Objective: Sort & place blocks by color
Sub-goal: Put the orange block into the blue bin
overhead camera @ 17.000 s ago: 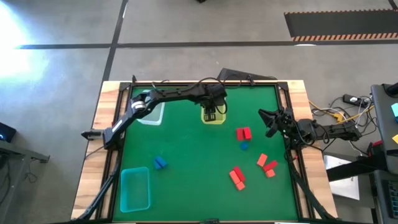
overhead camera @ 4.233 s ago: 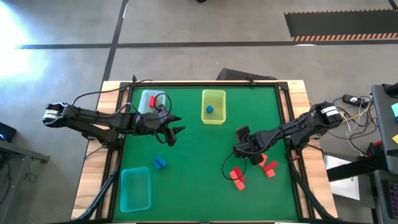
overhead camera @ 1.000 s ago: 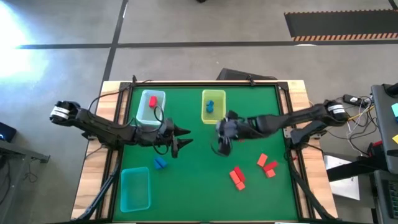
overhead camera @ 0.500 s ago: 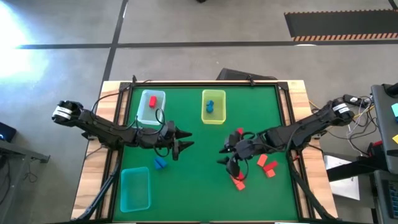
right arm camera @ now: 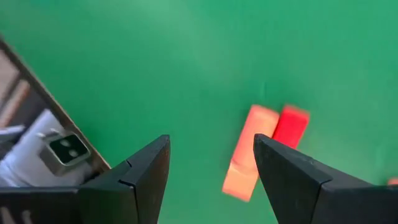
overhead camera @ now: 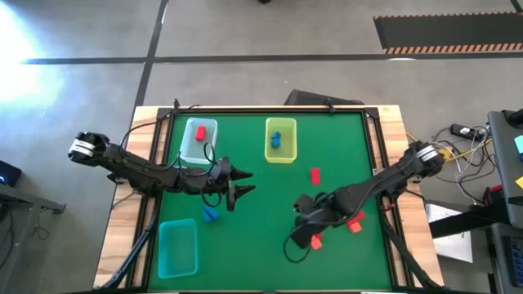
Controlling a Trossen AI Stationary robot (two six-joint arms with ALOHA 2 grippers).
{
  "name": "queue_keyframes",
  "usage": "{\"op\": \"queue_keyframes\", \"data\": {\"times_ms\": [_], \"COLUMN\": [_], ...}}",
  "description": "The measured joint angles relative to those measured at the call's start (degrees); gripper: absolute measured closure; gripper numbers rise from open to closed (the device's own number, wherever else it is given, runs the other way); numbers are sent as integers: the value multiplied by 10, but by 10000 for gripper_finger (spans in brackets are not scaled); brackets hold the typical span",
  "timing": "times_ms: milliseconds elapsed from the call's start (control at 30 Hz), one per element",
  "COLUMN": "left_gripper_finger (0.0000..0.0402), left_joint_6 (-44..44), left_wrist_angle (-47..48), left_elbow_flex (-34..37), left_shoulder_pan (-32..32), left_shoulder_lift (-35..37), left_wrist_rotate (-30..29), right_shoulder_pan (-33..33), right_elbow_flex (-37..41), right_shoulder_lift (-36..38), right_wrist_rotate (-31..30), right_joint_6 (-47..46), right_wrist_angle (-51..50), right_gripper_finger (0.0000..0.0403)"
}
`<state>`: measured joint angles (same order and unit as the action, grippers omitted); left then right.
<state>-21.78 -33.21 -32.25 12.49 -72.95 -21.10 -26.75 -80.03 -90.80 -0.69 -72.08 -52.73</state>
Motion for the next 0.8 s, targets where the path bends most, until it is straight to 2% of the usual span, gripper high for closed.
{"op": "queue_keyframes", "data": {"times_ms": [133,300,500,800], "left_gripper_finger": [194,194,194,194], "left_joint_6": [24,47,57,69], "left_wrist_angle": [-3,-7,-7,-4], "left_elbow_flex": [0,0,0,0], "left_shoulder_pan": [0,0,0,0], "left_shoulder_lift": [0,0,0,3], "left_wrist_rotate": [-2,-2,-2,-1], "right_shoulder_pan": [-8,-9,-9,-9], "right_elbow_flex": [-41,-83,-95,-93], "right_shoulder_lift": [-68,-136,-180,-228], "right_wrist_rotate": [71,97,96,58], "right_joint_6": [-31,-59,-73,-90], "right_wrist_angle": [-43,-92,-113,-115], "right_gripper_finger": [184,184,184,184]}}
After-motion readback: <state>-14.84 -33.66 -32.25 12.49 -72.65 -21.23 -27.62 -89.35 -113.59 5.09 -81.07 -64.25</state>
